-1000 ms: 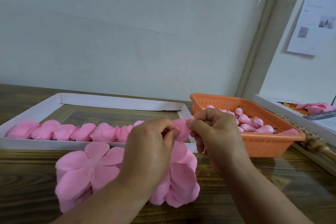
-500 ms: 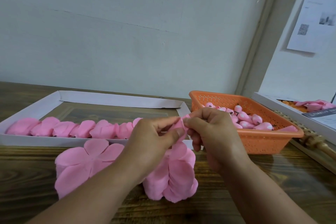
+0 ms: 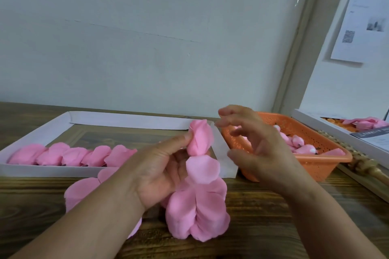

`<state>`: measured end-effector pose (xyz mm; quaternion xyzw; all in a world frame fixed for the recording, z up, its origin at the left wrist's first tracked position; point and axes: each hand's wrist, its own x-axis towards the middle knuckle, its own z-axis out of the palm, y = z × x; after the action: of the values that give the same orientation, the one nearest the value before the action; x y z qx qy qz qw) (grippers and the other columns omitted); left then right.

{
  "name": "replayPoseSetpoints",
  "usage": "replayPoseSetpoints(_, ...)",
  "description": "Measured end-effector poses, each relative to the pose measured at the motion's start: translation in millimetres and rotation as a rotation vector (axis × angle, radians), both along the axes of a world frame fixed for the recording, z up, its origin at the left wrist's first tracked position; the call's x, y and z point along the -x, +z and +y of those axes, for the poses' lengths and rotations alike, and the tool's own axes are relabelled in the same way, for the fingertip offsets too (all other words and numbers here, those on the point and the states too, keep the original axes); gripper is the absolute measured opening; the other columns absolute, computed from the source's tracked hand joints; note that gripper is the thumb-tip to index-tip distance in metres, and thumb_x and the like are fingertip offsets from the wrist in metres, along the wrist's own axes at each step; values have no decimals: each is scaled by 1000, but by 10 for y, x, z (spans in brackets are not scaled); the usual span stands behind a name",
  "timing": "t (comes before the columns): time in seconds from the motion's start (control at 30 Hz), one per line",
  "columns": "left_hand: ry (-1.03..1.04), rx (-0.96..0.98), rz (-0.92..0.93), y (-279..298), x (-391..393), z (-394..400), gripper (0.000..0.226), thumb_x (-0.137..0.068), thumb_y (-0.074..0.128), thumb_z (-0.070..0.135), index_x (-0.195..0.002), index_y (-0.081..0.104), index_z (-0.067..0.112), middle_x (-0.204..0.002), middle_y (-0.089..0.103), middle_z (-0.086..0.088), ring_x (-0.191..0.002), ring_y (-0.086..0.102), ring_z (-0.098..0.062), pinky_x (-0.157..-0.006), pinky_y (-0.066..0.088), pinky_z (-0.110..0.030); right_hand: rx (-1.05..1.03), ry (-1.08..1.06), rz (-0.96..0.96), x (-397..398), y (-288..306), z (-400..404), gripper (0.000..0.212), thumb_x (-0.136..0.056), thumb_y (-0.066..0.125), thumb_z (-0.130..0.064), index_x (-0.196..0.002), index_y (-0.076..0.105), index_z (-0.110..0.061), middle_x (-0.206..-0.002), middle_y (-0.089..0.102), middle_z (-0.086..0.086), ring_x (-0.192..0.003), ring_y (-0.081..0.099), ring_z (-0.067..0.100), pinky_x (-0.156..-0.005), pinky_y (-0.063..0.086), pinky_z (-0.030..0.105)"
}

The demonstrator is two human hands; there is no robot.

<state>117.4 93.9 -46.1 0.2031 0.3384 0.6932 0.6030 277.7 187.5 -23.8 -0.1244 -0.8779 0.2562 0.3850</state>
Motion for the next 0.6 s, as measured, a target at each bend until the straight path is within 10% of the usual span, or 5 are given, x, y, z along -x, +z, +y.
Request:
replayPoseSetpoints(0.1,7,7,-119,11,26,8,54,-56,71,10,-110,71,3,-101,71,-11,-96,63,-19,-108,39,-42,-90,101,-140,-9,-25,-30,57,-72,65,-3,-115,57,-38,-149,26,-21,-138,22,-6,-115,21,28)
replayPoseSetpoints(0.27,-33,-18,-119,-11,-18,8,42,-63,69,5,-104,70,-6,-93,71,-19,-75,71,-24,-66,61,-35,-136,77,-115,134,-66,-154,38,-73,73,-14,-105,66,-35,-146,27,-22,-138,21,-7,-114,13,55)
replayPoseSetpoints(0.5,-72,-57,-29,-6,-71,-27,24,-67,65,8,-86,74,-5,-86,72,-21,-66,71,-22,-55,58,-28,109,74,39,154,-114,-115,6,-74,75,-7,-78,75,-12,-132,51,-15,-125,43,-3,-101,32,13)
replayPoseSetpoints(0.6,-91,-75,-23,-12,-86,-32,27,-69,65,7,-91,73,-5,-87,71,-21,-68,72,-22,-57,58,-28,132,64,70,150,-124,-96,8,-74,75,-1,-77,73,-8,-128,55,-13,-120,48,-3,-99,36,15)
